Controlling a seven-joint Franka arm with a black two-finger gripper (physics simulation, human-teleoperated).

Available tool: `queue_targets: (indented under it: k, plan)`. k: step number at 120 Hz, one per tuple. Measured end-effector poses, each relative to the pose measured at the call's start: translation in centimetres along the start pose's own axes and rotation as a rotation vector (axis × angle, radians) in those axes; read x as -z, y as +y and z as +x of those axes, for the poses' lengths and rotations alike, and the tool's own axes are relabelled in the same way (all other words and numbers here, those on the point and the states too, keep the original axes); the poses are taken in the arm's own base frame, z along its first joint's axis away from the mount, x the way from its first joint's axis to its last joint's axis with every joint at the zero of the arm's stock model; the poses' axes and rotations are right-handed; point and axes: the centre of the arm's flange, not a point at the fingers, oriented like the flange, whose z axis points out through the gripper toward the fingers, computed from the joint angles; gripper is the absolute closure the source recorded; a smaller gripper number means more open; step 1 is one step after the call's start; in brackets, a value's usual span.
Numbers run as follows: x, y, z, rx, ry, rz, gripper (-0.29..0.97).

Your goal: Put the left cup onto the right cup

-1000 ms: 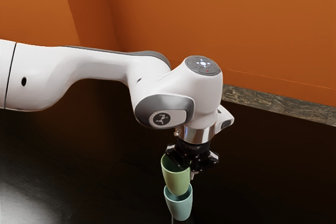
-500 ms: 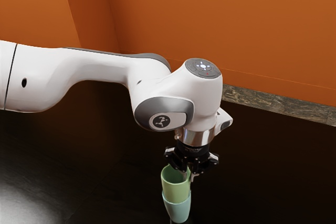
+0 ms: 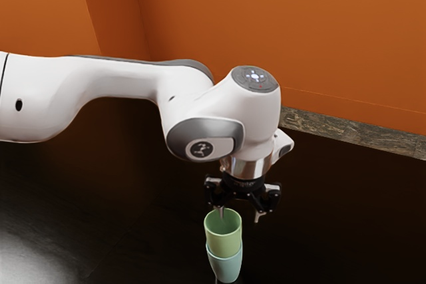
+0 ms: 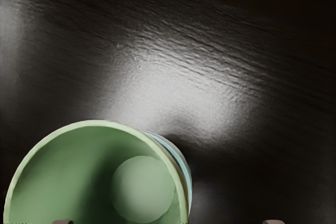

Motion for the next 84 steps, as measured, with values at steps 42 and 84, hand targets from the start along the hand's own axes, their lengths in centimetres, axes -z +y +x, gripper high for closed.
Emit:
queue_targets:
  k: [42,84]
  plan:
    - [6.2,-9.2,13.0,0.233,0.038,0.01,0.04]
    - [13.9,-35.7,26.8,0.441,0.023,-0.047,0.01]
